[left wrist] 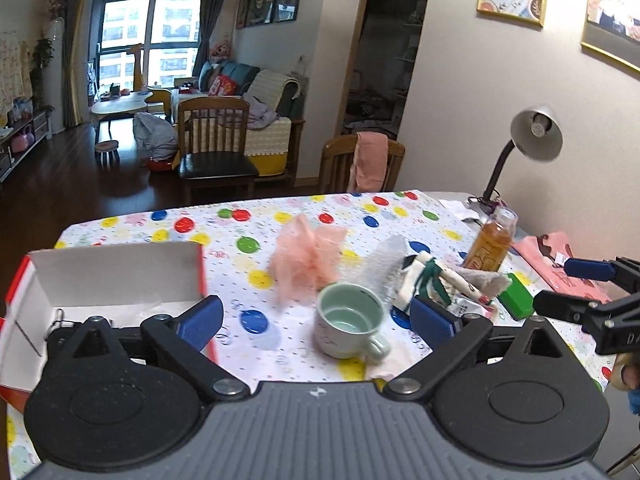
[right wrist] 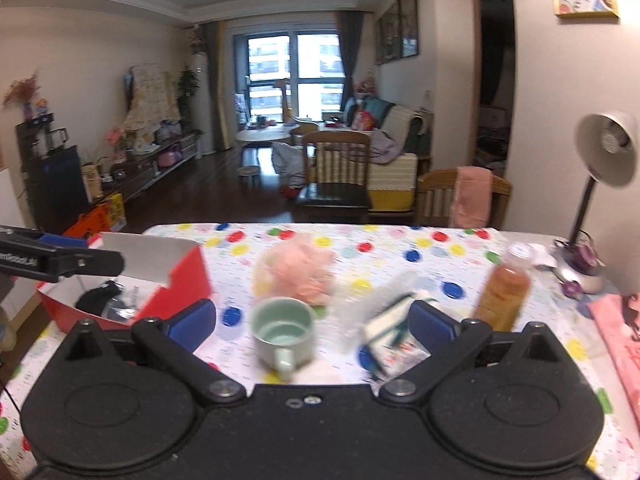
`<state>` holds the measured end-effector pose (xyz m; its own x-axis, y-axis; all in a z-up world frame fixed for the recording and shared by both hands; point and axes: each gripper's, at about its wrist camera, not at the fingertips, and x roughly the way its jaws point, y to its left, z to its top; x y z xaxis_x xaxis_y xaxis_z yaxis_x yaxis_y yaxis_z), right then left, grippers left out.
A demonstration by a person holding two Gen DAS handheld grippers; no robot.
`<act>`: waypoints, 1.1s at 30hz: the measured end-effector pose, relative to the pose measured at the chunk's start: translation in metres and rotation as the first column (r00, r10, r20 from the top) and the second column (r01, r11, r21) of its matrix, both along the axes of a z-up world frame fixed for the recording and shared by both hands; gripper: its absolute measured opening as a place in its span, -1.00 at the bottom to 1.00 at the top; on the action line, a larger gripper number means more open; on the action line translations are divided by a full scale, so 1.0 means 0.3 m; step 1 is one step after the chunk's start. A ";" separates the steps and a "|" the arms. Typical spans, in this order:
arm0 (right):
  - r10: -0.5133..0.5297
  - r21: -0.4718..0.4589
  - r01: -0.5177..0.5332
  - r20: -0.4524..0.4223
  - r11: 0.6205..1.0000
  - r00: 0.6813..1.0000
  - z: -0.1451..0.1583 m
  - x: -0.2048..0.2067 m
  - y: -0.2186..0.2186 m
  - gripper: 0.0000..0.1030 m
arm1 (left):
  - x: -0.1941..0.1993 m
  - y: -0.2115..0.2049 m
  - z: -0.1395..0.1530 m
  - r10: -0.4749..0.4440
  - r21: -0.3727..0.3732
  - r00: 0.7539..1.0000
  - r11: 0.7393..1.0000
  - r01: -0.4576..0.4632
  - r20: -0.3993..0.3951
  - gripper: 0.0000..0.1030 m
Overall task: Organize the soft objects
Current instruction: 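Move both tools back toward the cloths and snack packet on the table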
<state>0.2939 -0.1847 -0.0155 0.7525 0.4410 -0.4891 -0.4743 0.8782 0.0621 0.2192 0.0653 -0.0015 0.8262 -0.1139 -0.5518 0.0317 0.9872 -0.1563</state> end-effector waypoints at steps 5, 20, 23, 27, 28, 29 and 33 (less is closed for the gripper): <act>-0.057 -0.020 0.057 -0.022 0.998 0.998 -0.058 0.037 -0.109 0.99 | 0.026 -0.088 -0.054 -0.021 -0.006 0.999 1.000 0.021 -0.029 0.96; -0.056 -0.074 0.047 -0.126 0.996 0.990 -0.279 0.158 -0.300 0.93 | 0.101 -0.406 -0.298 -0.042 0.061 0.993 0.997 0.049 -0.110 0.96; -0.043 -0.072 0.033 -0.147 0.997 0.988 -0.314 0.189 -0.306 0.91 | 0.126 -0.469 -0.346 -0.059 0.082 0.991 0.994 0.070 -0.122 0.96; -0.023 -0.062 0.011 -0.190 0.998 0.981 -0.355 0.232 -0.305 0.83 | 0.166 -0.522 -0.401 -0.063 0.099 0.987 0.992 0.078 -0.147 0.96; -0.015 -0.060 0.003 -0.201 0.998 0.980 -0.365 0.242 -0.304 0.82 | 0.175 -0.534 -0.414 -0.066 0.102 0.986 0.991 0.082 -0.150 0.96; -0.009 -0.060 -0.003 -0.211 0.998 0.977 -0.373 0.252 -0.302 0.80 | 0.186 -0.543 -0.427 -0.070 0.106 0.985 0.991 0.087 -0.155 0.96; 0.011 -0.053 -0.025 -0.253 0.998 0.967 -0.410 0.297 -0.295 0.71 | 0.228 -0.572 -0.473 -0.092 0.135 0.981 0.984 0.115 -0.172 0.96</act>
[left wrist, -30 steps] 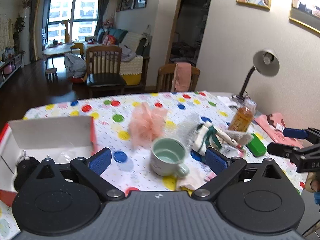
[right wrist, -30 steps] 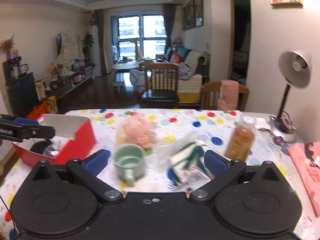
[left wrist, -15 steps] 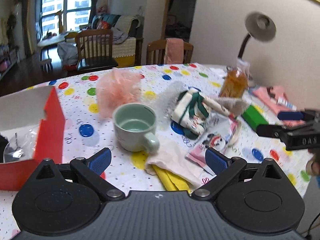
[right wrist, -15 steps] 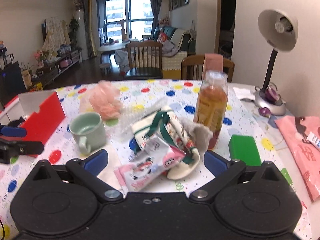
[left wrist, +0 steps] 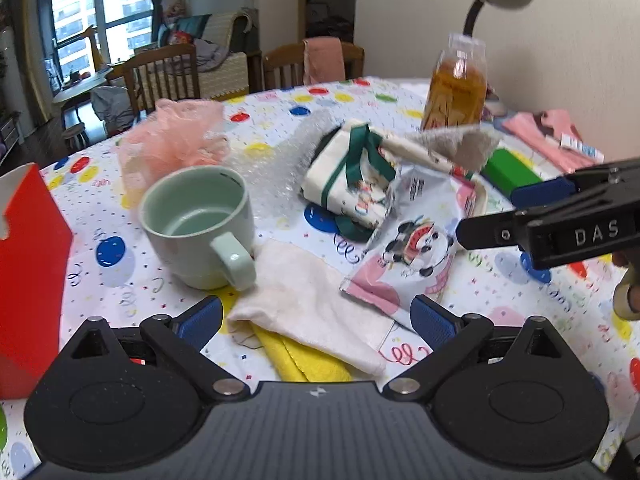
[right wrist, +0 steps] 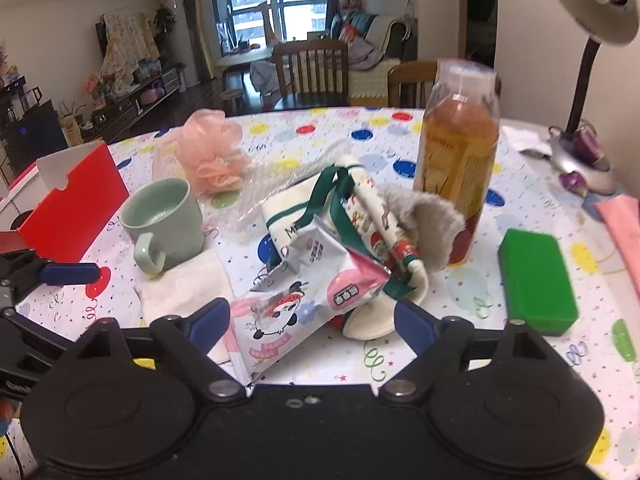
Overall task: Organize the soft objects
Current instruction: 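Move both tools back toward the cloths and snack packet on the table, then grasp the white cloth with the left tool while the right tool grasps the pink snack packet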
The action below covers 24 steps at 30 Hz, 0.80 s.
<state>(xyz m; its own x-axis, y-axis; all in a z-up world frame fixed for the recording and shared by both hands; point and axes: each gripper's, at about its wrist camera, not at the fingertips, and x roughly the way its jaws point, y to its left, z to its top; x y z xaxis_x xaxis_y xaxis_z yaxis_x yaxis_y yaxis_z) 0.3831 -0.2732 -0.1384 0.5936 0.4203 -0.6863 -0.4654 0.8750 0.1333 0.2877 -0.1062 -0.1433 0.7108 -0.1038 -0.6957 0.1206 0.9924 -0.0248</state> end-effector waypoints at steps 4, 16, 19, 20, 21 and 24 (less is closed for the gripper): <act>0.002 0.003 -0.002 -0.053 1.000 0.999 -0.046 0.041 0.009 0.64 | 0.043 -0.018 -0.052 -0.018 0.033 0.999 0.999 0.019 -0.037 0.96; -0.038 0.028 0.043 -0.162 0.999 0.986 -0.130 0.109 0.050 0.40 | 0.086 -0.079 -0.139 -0.049 0.095 0.995 0.994 0.057 -0.086 0.94; -0.056 0.023 0.060 -0.160 0.998 0.986 -0.134 0.113 0.055 0.30 | 0.094 -0.087 -0.147 -0.048 0.108 0.995 0.992 0.058 -0.085 0.86; -0.060 0.026 0.065 -0.160 0.998 0.985 -0.134 0.115 0.054 0.24 | 0.094 -0.088 -0.147 -0.045 0.110 0.995 0.993 0.054 -0.084 0.79; -0.063 0.030 0.069 -0.164 0.997 0.984 -0.134 0.117 0.053 0.19 | 0.095 -0.088 -0.147 -0.040 0.113 0.996 0.992 0.049 -0.085 0.70; -0.068 0.042 0.077 -0.176 0.996 0.982 -0.134 0.116 0.048 -0.05 | 0.094 -0.095 -0.145 -0.022 0.133 0.996 0.991 0.033 -0.082 0.35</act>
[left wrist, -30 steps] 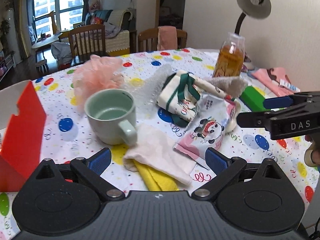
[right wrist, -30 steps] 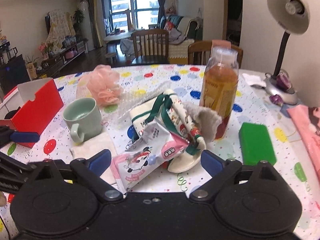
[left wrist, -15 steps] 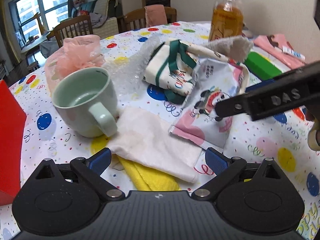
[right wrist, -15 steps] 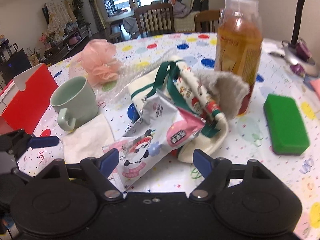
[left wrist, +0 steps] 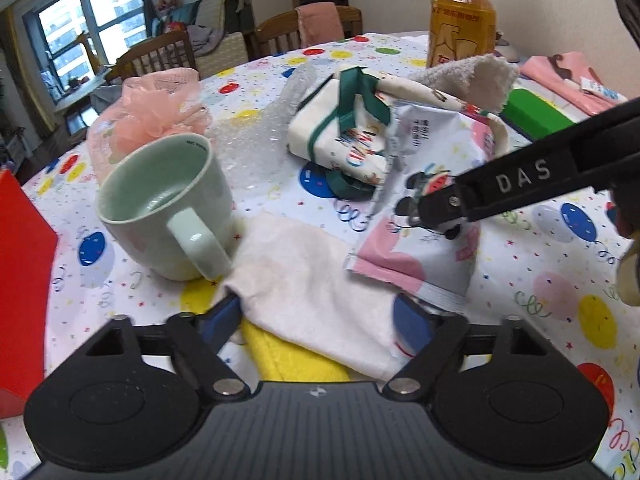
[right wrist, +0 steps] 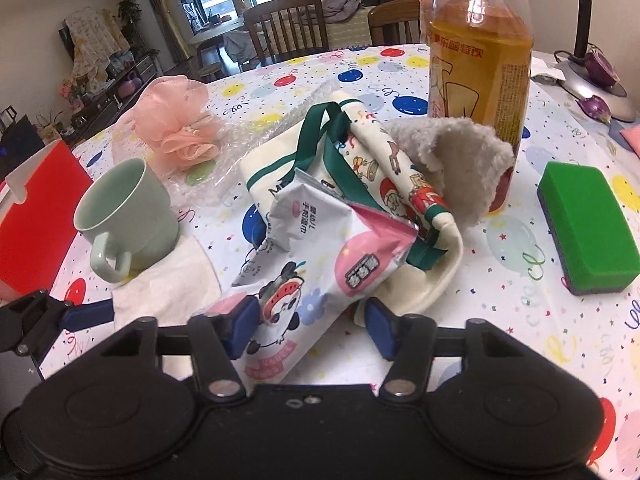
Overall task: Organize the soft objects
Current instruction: 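Grasp the white cloth with the left tool while the right tool grasps the pink snack packet, then carry the white cloth and snack packet with both tools into the red box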
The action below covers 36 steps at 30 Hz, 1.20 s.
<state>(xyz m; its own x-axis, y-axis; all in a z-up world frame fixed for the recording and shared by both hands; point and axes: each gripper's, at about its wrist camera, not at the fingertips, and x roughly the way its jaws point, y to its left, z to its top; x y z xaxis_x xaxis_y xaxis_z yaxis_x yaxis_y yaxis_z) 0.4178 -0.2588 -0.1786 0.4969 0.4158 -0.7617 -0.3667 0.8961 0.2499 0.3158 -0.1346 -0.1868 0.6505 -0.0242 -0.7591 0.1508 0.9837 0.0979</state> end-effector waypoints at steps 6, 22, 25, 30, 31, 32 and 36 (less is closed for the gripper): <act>0.023 0.004 -0.023 0.024 1.000 0.999 0.024 -0.034 0.031 -0.39 | -0.008 0.003 0.020 0.059 0.053 0.998 0.997 -0.060 0.011 -0.30; 0.110 -0.028 -0.107 0.152 0.994 0.982 0.106 -0.138 0.034 -0.69 | -0.059 0.049 0.085 0.061 -0.030 0.998 0.998 -0.060 0.027 -0.81; 0.114 -0.033 -0.110 0.183 0.993 0.977 0.124 -0.159 0.028 -0.72 | -0.070 0.067 0.096 0.073 -0.053 0.997 0.996 -0.072 0.027 -0.81; 0.084 0.007 -0.087 0.194 0.996 0.977 0.173 -0.181 -0.004 -0.72 | -0.099 0.107 0.149 0.090 -0.120 0.995 0.989 -0.084 0.037 -0.81; 0.081 0.015 -0.085 0.197 0.996 0.977 0.184 -0.187 -0.011 -0.72 | -0.107 0.117 0.163 0.092 -0.136 0.995 0.987 -0.085 0.041 -0.81; 0.077 0.020 -0.082 0.202 0.996 0.976 0.197 -0.194 -0.014 -0.72 | -0.115 0.128 0.177 0.096 -0.149 0.994 0.985 -0.088 0.046 -0.81; 0.059 0.043 -0.070 0.212 0.997 0.976 0.243 -0.229 -0.023 -0.72 | -0.147 0.172 0.232 0.106 -0.192 0.992 0.977 -0.091 0.069 -0.81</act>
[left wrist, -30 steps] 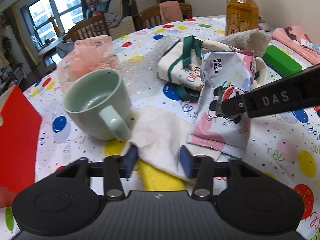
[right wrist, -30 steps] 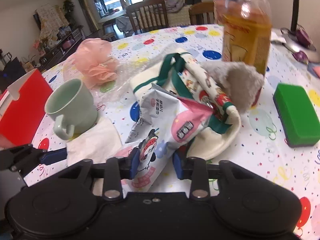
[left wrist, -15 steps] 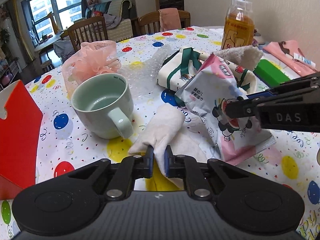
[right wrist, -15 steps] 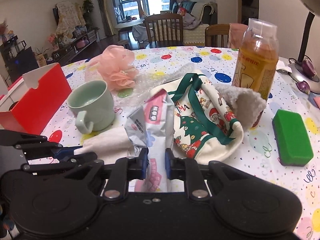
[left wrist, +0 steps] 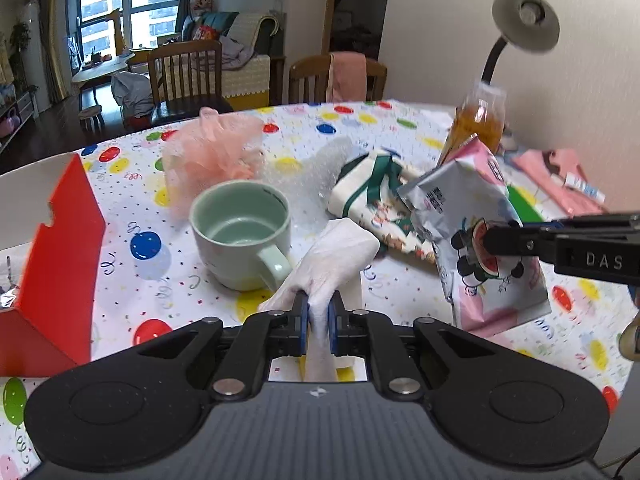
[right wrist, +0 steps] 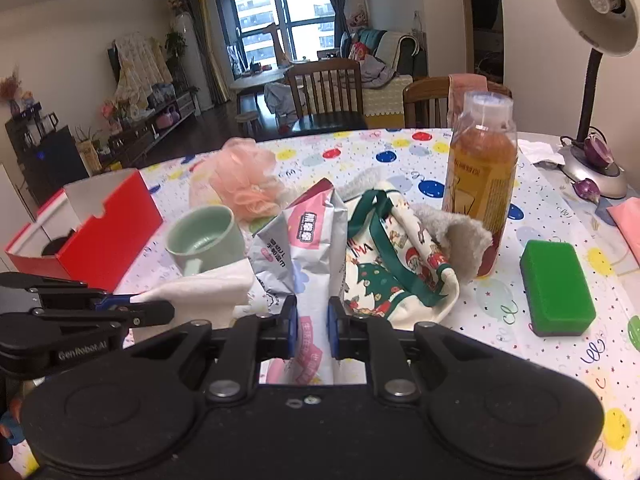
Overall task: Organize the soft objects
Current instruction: 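Carry the white cloth and snack packet with both tools into the red box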
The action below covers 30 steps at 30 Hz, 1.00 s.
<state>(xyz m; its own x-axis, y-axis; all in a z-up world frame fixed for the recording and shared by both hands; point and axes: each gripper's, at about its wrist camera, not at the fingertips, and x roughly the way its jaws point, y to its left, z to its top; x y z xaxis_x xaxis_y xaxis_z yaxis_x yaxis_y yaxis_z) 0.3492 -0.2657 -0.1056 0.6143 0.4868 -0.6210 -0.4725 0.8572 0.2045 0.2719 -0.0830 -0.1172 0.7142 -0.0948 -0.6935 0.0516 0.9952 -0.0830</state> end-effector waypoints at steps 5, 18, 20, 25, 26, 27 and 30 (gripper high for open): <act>-0.008 0.041 0.008 -0.009 0.999 1.000 0.048 -0.038 0.014 -0.72 | -0.040 0.071 0.063 0.013 -0.064 1.000 0.998 -0.012 0.015 -0.81; 0.061 0.081 -0.064 0.039 0.995 0.997 0.191 -0.138 0.218 -0.72 | -0.157 0.287 0.238 0.072 -0.111 0.993 0.992 -0.061 0.091 -0.81; 0.074 0.088 -0.078 0.050 0.993 0.996 0.210 -0.150 0.263 -0.72 | -0.174 0.325 0.260 0.080 -0.108 0.992 0.992 -0.069 0.103 -0.81; 0.114 0.093 -0.120 0.066 0.988 0.991 0.250 -0.174 0.385 -0.72 | -0.207 0.423 0.294 0.110 -0.094 0.986 0.991 -0.099 0.127 -0.81; 0.122 0.093 -0.128 0.068 0.987 0.990 0.257 -0.176 0.410 -0.72 | -0.213 0.446 0.301 0.118 -0.092 0.984 0.990 -0.107 0.131 -0.81; 0.127 0.094 -0.134 0.071 0.987 0.989 0.262 -0.177 0.433 -0.72 | -0.218 0.466 0.307 0.125 -0.090 0.983 0.989 -0.113 0.135 -0.81; 0.144 0.107 -0.151 0.068 0.983 0.987 0.278 -0.176 0.506 -0.72 | -0.236 0.529 0.326 0.139 -0.080 0.979 0.989 -0.128 0.149 -0.81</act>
<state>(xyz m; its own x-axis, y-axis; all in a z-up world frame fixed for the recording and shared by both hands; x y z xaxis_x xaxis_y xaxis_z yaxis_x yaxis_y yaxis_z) 0.2965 -0.1137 -0.0224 0.5651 0.6387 -0.5222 -0.6062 0.7508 0.2624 0.2011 0.0757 -0.0195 0.8212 -0.0355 -0.5696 -0.0641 0.9860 -0.1538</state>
